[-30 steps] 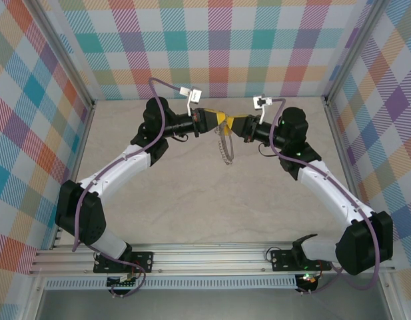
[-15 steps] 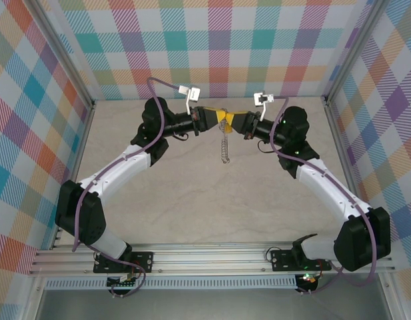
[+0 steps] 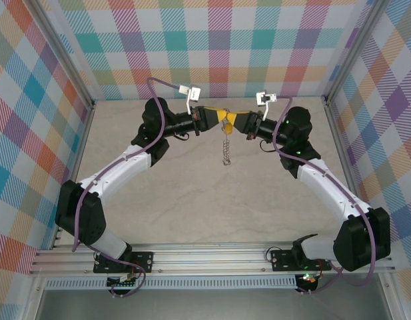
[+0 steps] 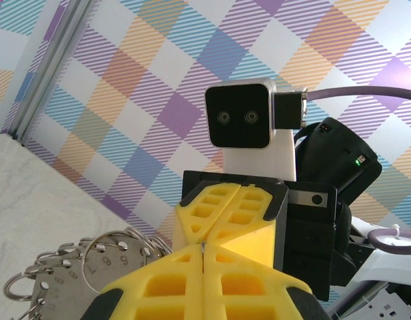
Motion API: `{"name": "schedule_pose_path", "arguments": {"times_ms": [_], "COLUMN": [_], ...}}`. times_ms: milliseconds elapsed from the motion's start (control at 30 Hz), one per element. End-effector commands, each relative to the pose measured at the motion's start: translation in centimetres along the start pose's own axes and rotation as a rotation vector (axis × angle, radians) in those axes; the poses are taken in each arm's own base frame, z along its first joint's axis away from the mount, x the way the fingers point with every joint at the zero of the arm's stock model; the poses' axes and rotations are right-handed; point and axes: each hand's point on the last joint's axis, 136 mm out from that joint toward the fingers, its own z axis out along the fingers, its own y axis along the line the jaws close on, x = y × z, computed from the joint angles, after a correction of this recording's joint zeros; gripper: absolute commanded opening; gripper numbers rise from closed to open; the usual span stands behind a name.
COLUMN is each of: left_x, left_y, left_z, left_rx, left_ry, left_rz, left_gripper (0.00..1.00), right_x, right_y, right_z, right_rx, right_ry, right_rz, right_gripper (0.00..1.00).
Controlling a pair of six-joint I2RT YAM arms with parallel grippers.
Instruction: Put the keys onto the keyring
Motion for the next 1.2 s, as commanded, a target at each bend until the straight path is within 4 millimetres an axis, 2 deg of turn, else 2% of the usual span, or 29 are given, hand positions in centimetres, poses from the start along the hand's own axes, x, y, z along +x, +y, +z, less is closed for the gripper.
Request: {"name": "schedule_pose_path", "arguments": {"times_ms": [0,200,367,533,733,1167], "left_x": [-1.0,-1.4,-1.0,0.0,1.0,1.4], "left_y": [-2.0,-1.4,-0.5,0.0,0.8,2.2], "left_z": [-0.2,-1.6,-1.7,-1.1,-0.6,-0.5], "left_rx": [0.002,-0.086,-0.070,-0.034,0.003,0.040], "left_ry": [0.003,0.053,0.164,0.276,0.372,0.414], "left_rz": [0.068,0.157,0.165,0.164,0.141,0.100], "left_gripper": [0.17,0.39,0.42,0.42,0.27,0.26], "right_x": [-0.8,0.2,1.0,1.5,1.6,2.1], "right_y": [0.4,-0.6,-0.8,-0.8,-1.1,-2.3], "right_z": [-0.7,-1.5,-1.7,-1.6,-0.9,-0.3], "right_rx": [-0.001,-0.027,-0.074,-0.117,-0.183,-0.197], "right_ry": [0.011,0.142,0.234,0.307,0.365,0.382], "right_rz": [-0.046,-0.055,-0.064,-0.069,-0.028,0.006], "right_gripper": [0.00,0.00,0.00,0.00,0.00,0.00]}}
